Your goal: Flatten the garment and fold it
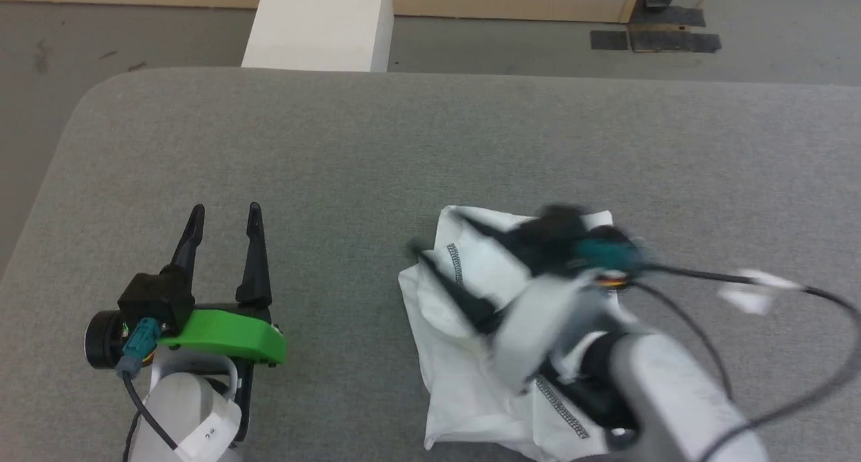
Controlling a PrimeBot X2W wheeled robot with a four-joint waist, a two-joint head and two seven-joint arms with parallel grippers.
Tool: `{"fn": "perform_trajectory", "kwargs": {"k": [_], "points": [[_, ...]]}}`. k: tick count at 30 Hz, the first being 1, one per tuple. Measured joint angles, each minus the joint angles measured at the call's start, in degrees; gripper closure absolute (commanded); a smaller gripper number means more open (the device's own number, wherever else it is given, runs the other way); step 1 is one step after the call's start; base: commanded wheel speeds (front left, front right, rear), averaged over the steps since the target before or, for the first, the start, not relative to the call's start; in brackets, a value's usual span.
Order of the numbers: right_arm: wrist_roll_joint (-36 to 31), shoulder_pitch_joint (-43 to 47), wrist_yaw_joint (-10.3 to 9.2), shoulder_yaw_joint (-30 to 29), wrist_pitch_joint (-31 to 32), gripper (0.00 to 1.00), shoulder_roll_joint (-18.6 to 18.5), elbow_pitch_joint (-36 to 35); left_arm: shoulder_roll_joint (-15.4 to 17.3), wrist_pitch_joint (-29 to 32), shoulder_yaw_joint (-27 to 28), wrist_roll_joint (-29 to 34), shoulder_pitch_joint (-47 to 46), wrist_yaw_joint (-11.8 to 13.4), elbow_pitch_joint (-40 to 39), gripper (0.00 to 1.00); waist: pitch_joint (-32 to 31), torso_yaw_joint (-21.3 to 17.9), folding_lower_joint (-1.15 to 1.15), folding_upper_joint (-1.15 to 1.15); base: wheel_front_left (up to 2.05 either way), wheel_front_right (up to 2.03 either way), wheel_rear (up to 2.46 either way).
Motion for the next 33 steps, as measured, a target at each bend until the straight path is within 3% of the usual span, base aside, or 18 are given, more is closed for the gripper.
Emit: {"fn": "perform_trajectory", "kwargs": {"k": [2,6,12,20,33], "points": [[0.7,4.2,-0.02,-9.4,-4.5,0.00,-0.1,-6.0,0.0,0.0,0.0,0.0,0.1,0.0,0.0,0.00,-0.7,-0.8,0.00,0.00,0.00,0.00,0.00],[2.6,9.8,-0.02,-20.1,-7.2,0.00,-0.2,-8.6,0.0,0.0,0.2,0.1,0.3,0.0,-0.2,0.00,-1.2,-1.8,0.00,0.00,0.00,0.00,0.00],[6.7,16.3,-0.03,-27.8,-5.8,0.00,-0.3,-3.4,0.0,0.0,0.0,0.1,0.4,0.0,-0.4,0.00,-1.5,-2.7,0.00,0.00,0.00,0.00,0.00],[15.2,19.0,-0.03,-29.0,-4.2,0.00,-0.2,7.4,0.0,0.0,-0.4,0.1,0.4,0.0,-0.4,0.00,-1.5,-2.2,0.00,0.00,0.00,0.00,0.00],[26.8,13.4,-0.02,-23.3,-2.5,0.00,-0.2,21.3,0.0,0.0,-0.9,0.1,0.4,-0.1,0.0,0.00,-1.6,-0.3,0.00,0.00,0.00,0.00,0.00]]}}
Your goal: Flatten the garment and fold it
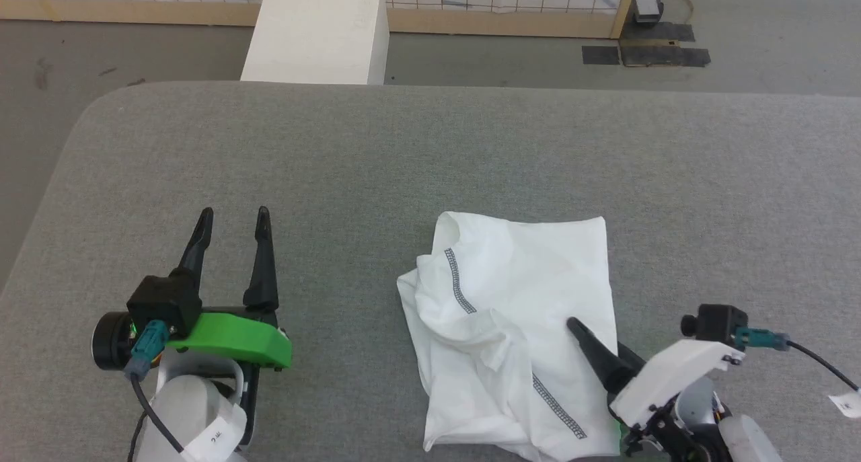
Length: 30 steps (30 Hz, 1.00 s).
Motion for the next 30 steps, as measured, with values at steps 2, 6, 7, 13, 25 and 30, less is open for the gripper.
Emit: {"fn": "perform_trajectory", "kwargs": {"k": [2,6,7,13,25,30], "points": [[0.1,-1.2,0.00,1.2,0.5,0.00,0.0,1.4,0.0,0.0,0.0,0.0,0.0,0.0,0.1,0.00,-0.1,0.2,0.00,0.00,0.00,0.00,0.00],[-1.0,-3.5,0.01,2.5,1.8,0.85,-0.1,4.2,0.0,0.0,0.0,0.0,0.1,0.0,0.1,0.00,-0.1,0.4,0.00,0.00,0.00,0.00,0.00],[-1.4,-4.0,0.01,2.7,1.9,1.00,-0.1,4.4,0.0,0.0,0.1,0.0,0.2,0.0,0.1,0.00,0.0,0.3,0.00,0.00,0.00,0.00,0.00],[-9.5,-6.0,0.00,4.2,5.5,1.00,0.0,3.1,0.0,0.0,0.9,0.0,0.3,0.0,-0.5,0.00,0.6,-0.7,0.00,0.00,0.00,0.00,0.00],[-36.0,-12.1,0.01,10.5,16.3,1.00,-13.9,-13.9,0.3,0.0,3.1,0.4,0.4,0.0,-3.4,0.00,2.5,-6.8,0.00,0.00,0.00,0.00,0.00],[-39.8,-15.7,0.04,12.6,16.3,1.00,-26.1,-14.8,1.0,0.0,2.9,1.1,-1.2,0.0,-5.3,0.00,4.4,-11.5,0.00,0.00,0.00,0.00,0.00]]}}
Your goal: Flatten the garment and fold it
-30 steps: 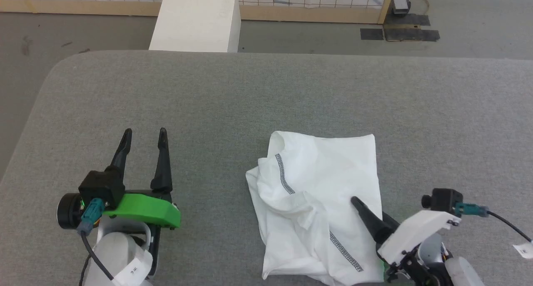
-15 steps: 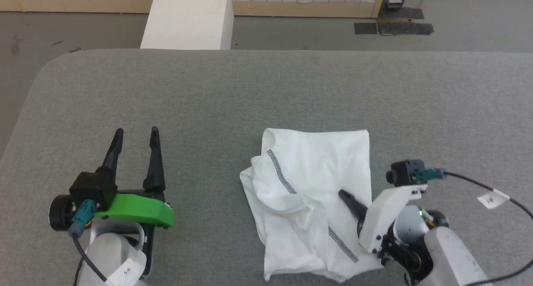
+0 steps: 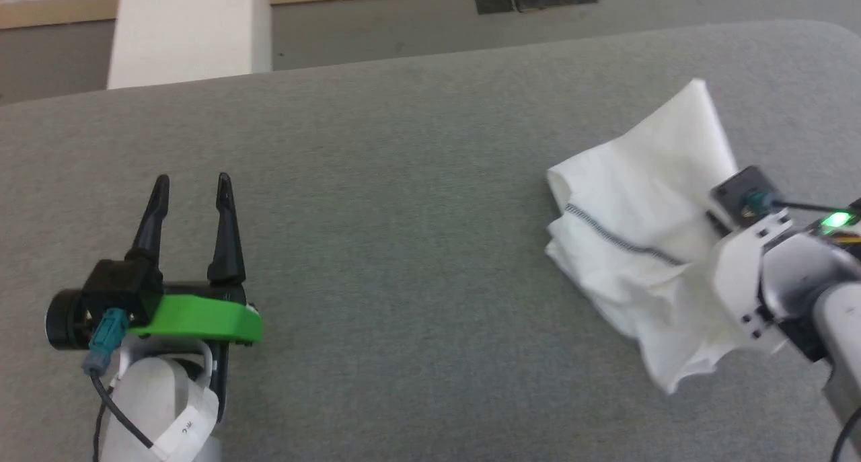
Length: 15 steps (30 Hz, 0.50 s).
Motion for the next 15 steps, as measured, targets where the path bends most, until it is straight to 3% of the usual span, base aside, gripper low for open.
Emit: {"fn": "perform_trajectory", "kwargs": {"k": [4,15], "points": [[-1.7,-2.6,0.00,-2.6,-2.2,1.00,-2.7,2.3,1.1,0.0,-0.7,0.4,-1.4,0.0,-1.6,0.00,1.7,-3.2,0.00,0.00,0.00,0.00,0.00],[-8.5,-10.3,0.00,-11.3,-11.8,1.00,-3.3,16.4,5.2,0.0,-5.9,2.5,-8.6,0.0,-4.1,0.00,10.9,-9.6,0.00,0.00,0.00,0.00,0.00]]}}
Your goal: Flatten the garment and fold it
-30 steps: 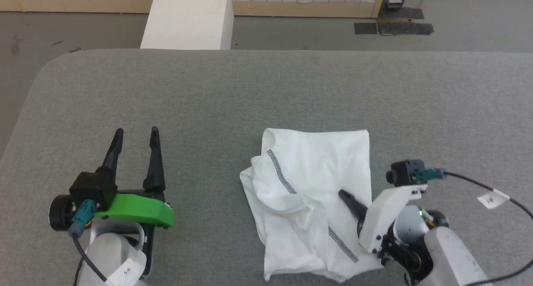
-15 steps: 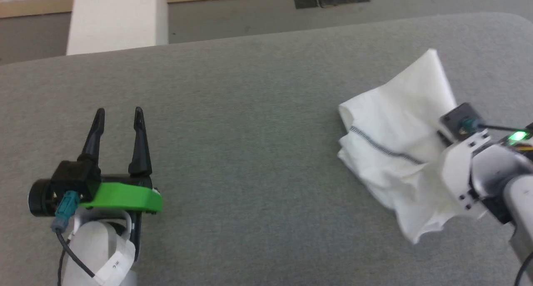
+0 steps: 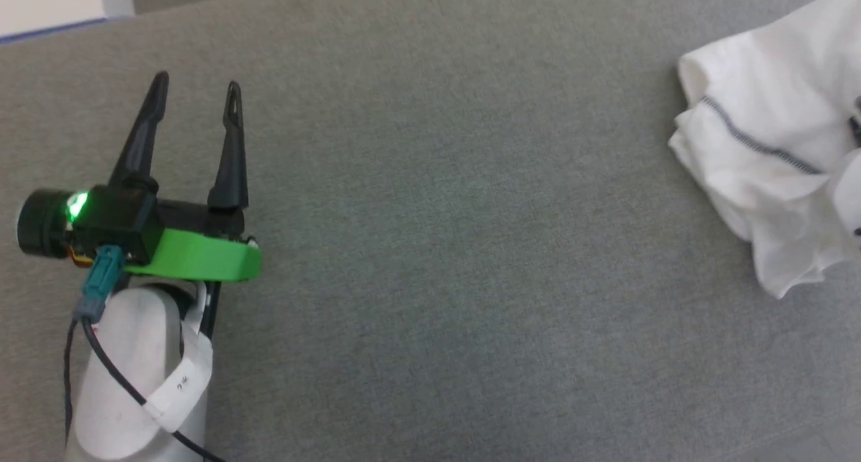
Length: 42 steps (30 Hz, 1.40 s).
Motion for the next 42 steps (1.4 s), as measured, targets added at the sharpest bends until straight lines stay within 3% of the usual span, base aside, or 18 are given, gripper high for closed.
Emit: {"fn": "perform_trajectory", "kwargs": {"k": [8,16,17,18,19,30,37,42], "points": [[-4.8,-7.2,0.00,-5.0,-6.2,1.00,0.8,7.7,2.9,1.3,-1.1,0.3,-2.8,-0.2,-1.7,0.00,7.5,-2.0,0.01,0.00,0.00,0.00,0.00],[-9.5,-10.6,0.00,-9.2,-9.4,1.00,1.6,13.3,3.5,1.7,-1.4,-0.3,-2.9,-0.2,-1.9,0.00,10.9,-1.2,0.01,0.00,0.00,0.00,0.00],[-10.2,-10.6,0.00,-9.5,-9.6,0.67,1.6,13.6,3.5,1.7,-1.4,-0.4,-2.9,-0.1,-1.8,0.00,10.8,-1.0,0.01,0.00,0.00,0.00,0.00],[-11.2,-10.6,0.00,-10.1,-9.8,0.04,1.7,14.0,3.4,1.6,-1.3,-0.6,-2.9,-0.1,-1.5,0.00,10.6,-0.7,0.01,0.00,0.00,0.00,0.00],[-12.0,-10.6,0.00,-11.0,-9.9,0.00,1.9,14.3,3.4,1.5,-1.3,-0.8,-2.9,0.1,-1.2,0.00,10.3,-0.5,0.01,0.00,0.00,0.00,0.00],[-8.6,-3.8,0.00,-19.9,-20.0,0.00,4.2,8.9,-1.1,0.3,-2.5,-3.4,1.0,0.6,5.5,0.00,1.5,2.4,0.01,0.00,0.00,0.00,0.00],[-0.3,5.3,-0.01,-21.6,-24.6,0.00,10.3,-3.3,-2.9,0.1,-1.8,-4.4,6.0,0.7,6.9,0.00,-6.1,5.0,0.00,0.00,0.00,0.00,0.00],[4.2,13.4,-0.02,-22.2,-27.0,0.00,17.2,-12.7,-4.3,0.0,-1.5,-4.6,8.2,0.7,8.0,0.00,-10.7,7.6,0.00,0.00,0.00,0.00,0.00]]}}
